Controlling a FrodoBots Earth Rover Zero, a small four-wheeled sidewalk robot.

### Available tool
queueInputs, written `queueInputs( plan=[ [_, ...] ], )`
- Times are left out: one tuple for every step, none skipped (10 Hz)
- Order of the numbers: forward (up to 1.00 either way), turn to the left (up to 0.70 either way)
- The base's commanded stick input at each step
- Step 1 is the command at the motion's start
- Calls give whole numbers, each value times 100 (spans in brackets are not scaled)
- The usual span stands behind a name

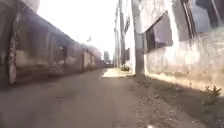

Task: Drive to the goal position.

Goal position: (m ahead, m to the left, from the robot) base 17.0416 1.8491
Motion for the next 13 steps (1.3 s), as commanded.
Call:
queueInputs(
  plan=[
    [100, 0],
    [100, 0],
    [100, 0],
    [100, 0],
    [100, 0],
    [100, 0],
    [100, 0],
    [100, 0],
    [100, 0],
    [100, 0],
    [100, 0],
    [100, 0],
    [100, 0]
  ],
)
